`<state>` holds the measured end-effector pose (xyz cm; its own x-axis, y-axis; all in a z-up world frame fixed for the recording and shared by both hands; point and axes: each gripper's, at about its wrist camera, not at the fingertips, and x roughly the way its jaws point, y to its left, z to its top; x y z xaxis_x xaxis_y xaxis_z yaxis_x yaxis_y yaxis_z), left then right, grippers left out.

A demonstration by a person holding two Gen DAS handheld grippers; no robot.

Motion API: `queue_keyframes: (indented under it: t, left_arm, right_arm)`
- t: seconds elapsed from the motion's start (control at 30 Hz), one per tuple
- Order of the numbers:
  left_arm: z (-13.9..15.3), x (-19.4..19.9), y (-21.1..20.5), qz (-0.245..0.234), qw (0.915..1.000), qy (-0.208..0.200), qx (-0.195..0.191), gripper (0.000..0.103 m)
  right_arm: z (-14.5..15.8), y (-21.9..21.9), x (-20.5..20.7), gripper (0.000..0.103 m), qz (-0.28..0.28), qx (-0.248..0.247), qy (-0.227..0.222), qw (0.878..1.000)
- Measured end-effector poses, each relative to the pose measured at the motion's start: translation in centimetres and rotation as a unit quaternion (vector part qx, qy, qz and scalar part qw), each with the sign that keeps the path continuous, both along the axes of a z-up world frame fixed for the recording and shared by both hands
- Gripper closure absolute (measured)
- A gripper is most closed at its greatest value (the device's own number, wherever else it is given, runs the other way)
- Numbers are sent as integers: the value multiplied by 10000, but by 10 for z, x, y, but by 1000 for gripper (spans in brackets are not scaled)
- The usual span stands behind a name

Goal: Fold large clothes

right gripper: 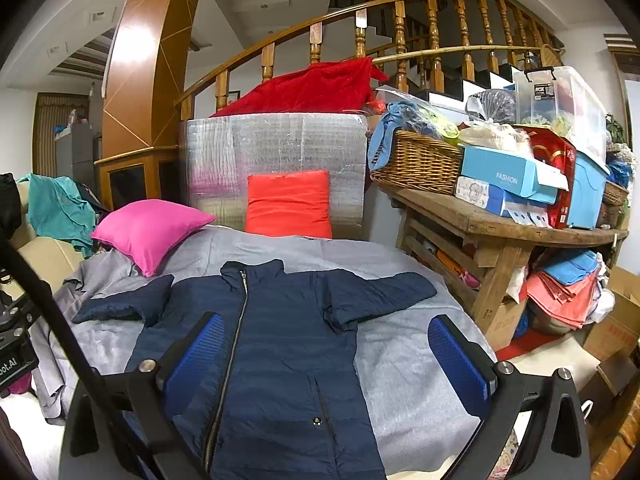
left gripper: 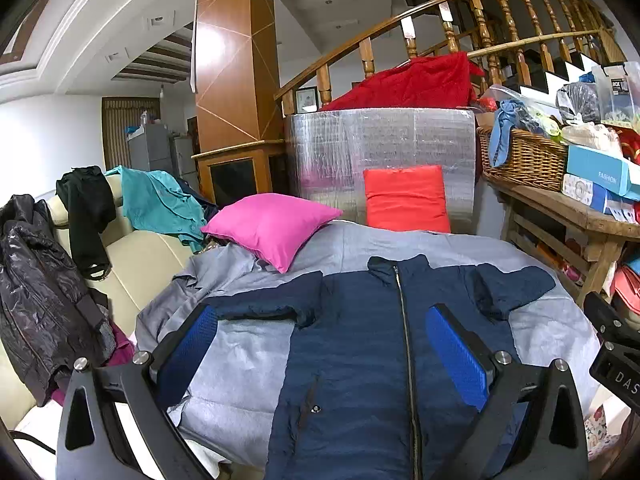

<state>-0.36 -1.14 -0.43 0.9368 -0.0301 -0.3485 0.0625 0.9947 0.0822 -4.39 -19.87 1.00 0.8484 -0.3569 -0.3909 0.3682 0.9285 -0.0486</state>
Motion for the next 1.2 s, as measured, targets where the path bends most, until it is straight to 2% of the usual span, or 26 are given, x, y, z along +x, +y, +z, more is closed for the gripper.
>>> queue_keyframes:
  t: [1.2]
  left_arm:
    - [-8, 6, 0, 44, 10000, 51, 72, 0]
  right_arm:
    - [-6, -1, 6, 0, 12, -37, 120, 9999]
